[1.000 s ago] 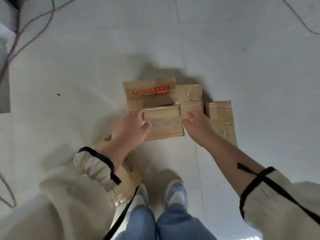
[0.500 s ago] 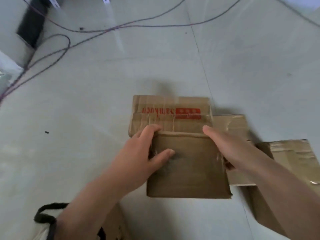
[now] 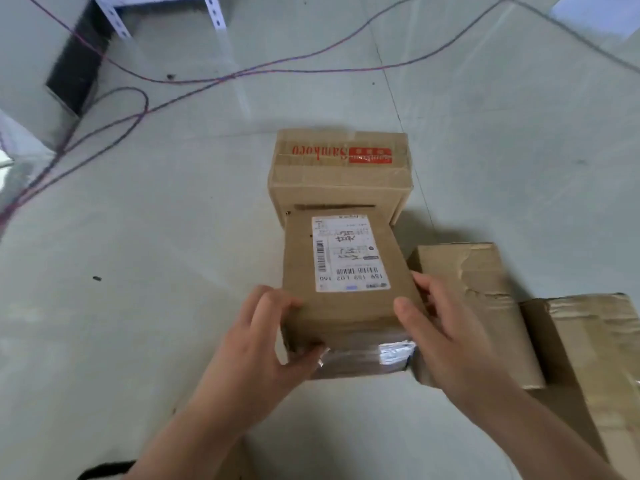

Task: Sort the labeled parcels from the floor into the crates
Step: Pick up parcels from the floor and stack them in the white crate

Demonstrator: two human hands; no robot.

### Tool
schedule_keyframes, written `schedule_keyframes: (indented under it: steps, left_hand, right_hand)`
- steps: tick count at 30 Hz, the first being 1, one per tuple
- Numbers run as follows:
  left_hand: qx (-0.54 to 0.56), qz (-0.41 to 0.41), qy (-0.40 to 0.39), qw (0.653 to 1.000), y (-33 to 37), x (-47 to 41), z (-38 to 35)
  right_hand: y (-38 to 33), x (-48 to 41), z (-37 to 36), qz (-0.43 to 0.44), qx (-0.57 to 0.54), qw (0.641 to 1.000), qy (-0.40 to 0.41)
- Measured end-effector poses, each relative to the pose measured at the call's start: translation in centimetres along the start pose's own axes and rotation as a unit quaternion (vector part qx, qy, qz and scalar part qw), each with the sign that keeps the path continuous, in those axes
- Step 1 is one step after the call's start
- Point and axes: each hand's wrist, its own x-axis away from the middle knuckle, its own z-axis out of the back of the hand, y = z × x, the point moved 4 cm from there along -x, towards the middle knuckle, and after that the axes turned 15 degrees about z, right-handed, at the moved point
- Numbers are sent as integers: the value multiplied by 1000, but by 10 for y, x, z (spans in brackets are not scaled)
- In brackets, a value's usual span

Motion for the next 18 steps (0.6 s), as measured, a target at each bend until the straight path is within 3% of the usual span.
schedule_keyframes:
  steps: [5,14,18]
  left_hand:
    - [-60,47,-93,993,-27,24,-32]
    - [-106,106,-114,982,-26,14,-30]
    - [-68,148,-96,982,-22,10,-22]
  right_hand:
    - [38,40,-36,-31,12,999,-3]
    - [39,36,-47,-52,10,998,32]
    - [37,39,-39,-98,-18,995,15]
